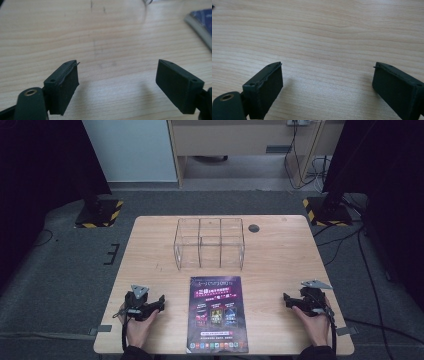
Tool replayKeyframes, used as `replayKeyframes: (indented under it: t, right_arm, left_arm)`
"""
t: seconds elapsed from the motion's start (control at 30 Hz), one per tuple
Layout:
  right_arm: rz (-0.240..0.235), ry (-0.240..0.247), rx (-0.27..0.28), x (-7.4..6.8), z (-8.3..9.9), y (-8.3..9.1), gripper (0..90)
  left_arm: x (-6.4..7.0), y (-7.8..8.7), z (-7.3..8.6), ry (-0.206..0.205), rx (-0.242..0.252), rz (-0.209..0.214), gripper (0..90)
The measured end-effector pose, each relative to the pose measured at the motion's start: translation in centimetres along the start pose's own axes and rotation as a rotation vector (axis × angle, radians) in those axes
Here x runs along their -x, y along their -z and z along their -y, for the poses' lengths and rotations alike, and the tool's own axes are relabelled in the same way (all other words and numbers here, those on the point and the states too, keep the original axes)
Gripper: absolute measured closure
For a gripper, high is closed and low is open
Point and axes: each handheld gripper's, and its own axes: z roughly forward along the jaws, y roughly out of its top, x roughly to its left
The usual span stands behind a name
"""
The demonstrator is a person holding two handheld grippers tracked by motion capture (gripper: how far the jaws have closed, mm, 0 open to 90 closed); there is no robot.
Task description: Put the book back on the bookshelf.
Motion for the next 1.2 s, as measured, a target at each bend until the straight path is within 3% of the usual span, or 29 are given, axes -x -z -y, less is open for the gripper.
replayKeyframes:
  t: [0.03, 0.13, 0.23, 0.43, 0.7, 0.9, 1.07, 1.2]
  right_arm:
    - [-0.005, 0.001, 0.007, 0.0, -0.1, 0.2, 9.8]
    - [-0.017, 0.003, 0.033, -0.3, -0.3, 0.8, 9.7]
    - [-0.033, 0.005, 0.057, -0.6, -0.5, 1.2, 9.1]
    - [-0.074, 0.003, 0.093, -1.6, -0.8, 2.1, 8.0]
    - [-0.114, 0.003, 0.142, -2.9, -1.4, 2.7, 8.1]
    - [-0.123, 0.010, 0.172, -3.8, -2.0, 3.0, 7.9]
    - [-0.158, 0.004, 0.192, -4.7, -2.5, 3.3, 7.9]
    - [-0.170, 0.028, 0.211, -5.8, -3.1, 3.4, 8.2]
  left_arm:
    - [0.5, 0.6, -0.2, -0.001, 0.033, 0.006, 18.7]
    - [1.0, 1.4, -0.4, 0.001, 0.072, 0.013, 19.8]
    - [1.3, 1.8, -0.4, 0.006, 0.088, 0.015, 19.8]
    - [1.8, 2.4, -0.6, 0.033, 0.091, 0.057, 20.5]
    - [2.6, 3.0, -0.8, 0.035, 0.116, 0.078, 24.4]
    - [3.3, 3.3, -0.9, 0.032, 0.128, 0.108, 25.8]
    - [3.8, 3.5, -1.0, 0.040, 0.142, 0.138, 27.1]
    - [4.5, 3.4, -1.1, 0.037, 0.136, 0.156, 28.1]
